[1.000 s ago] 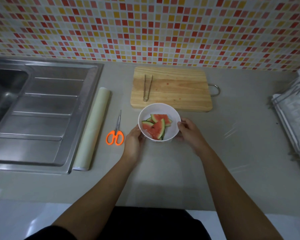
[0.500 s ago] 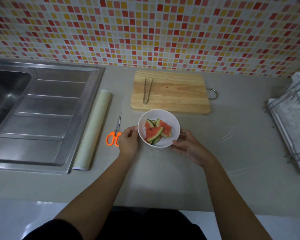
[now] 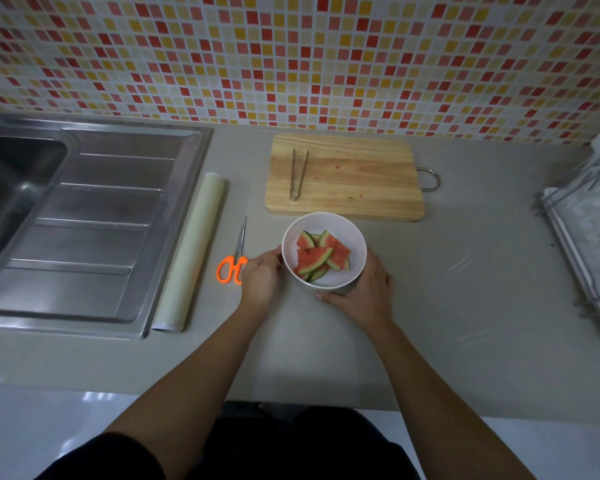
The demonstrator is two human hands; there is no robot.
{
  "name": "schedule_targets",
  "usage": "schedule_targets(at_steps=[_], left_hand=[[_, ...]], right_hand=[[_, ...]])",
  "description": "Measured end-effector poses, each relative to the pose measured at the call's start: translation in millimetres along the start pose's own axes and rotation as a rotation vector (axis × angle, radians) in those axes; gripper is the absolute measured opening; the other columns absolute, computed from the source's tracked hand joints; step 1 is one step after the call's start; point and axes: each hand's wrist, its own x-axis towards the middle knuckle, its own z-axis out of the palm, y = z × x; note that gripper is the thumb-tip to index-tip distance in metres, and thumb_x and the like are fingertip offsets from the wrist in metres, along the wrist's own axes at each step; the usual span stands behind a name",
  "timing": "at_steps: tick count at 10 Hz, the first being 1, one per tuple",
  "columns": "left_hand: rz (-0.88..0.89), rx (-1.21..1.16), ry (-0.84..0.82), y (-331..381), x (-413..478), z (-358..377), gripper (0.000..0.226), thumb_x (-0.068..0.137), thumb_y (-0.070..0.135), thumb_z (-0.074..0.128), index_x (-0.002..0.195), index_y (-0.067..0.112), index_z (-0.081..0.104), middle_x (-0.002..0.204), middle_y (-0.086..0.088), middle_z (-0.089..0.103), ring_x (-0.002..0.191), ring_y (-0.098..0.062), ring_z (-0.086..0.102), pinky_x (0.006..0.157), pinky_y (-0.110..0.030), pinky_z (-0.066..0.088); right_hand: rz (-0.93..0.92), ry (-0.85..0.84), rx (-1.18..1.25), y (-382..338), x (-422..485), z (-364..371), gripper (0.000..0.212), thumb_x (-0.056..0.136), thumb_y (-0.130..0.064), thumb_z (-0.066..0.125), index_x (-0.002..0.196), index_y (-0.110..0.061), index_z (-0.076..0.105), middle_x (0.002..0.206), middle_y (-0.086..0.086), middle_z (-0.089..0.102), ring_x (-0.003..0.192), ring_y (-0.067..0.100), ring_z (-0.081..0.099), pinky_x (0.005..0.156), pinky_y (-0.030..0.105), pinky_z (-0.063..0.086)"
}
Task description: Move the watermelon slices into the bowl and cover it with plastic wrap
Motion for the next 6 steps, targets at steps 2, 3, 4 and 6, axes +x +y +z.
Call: schedule_targets(at_steps=[2, 3, 4, 6], left_hand=[[0.030, -0.014, 0.046, 2, -2, 4, 0.025, 0.081, 0.019, 0.053, 0.081, 0.012, 0.077, 0.088, 0.000, 0.076, 0.095, -0.017, 0.067, 0.095, -0.045, 0.050], [0.048, -0.035, 0.026, 2, -4, 5, 0.026, 0.082, 0.019, 0.052, 0.085, 0.017, 0.078, 0.093, 0.001, 0.076, 0.101, -0.017, 0.067, 0.096, -0.042, 0.050], [0.089, -0.086, -0.058, 2, -4, 1, 0.026, 0.082, 0.020, 0.053, 0.083, 0.030, 0.077, 0.095, 0.009, 0.075, 0.100, -0.013, 0.065, 0.095, -0.035, 0.049], [0.116, -0.183, -0.109, 0, -1, 1, 0.021, 0.089, 0.002, 0.056, 0.097, 0.020, 0.062, 0.091, 0.008, 0.072, 0.096, -0.017, 0.064, 0.090, -0.032, 0.049]], right_hand=[[0.031, 0.068, -0.025, 0, -2, 8, 0.109, 0.036, -0.045, 0.089, 0.130, -0.013, 0.044, 0.126, 0.007, 0.053, 0.121, 0.026, 0.048, 0.097, 0.034, 0.033], [0.021, 0.079, 0.046, -2, -1, 9, 0.107, 0.037, -0.036, 0.092, 0.130, -0.008, 0.045, 0.125, 0.011, 0.053, 0.119, 0.029, 0.051, 0.098, 0.040, 0.042], [-0.069, -0.003, 0.090, 0, 4, 5, 0.100, 0.046, -0.021, 0.090, 0.131, 0.001, 0.042, 0.128, 0.018, 0.050, 0.122, 0.033, 0.047, 0.101, 0.041, 0.041], [-0.110, -0.195, 0.223, 11, 7, -19, 0.073, 0.062, -0.013, 0.055, 0.133, 0.000, 0.040, 0.130, 0.018, 0.050, 0.119, 0.026, 0.049, 0.100, 0.030, 0.037]])
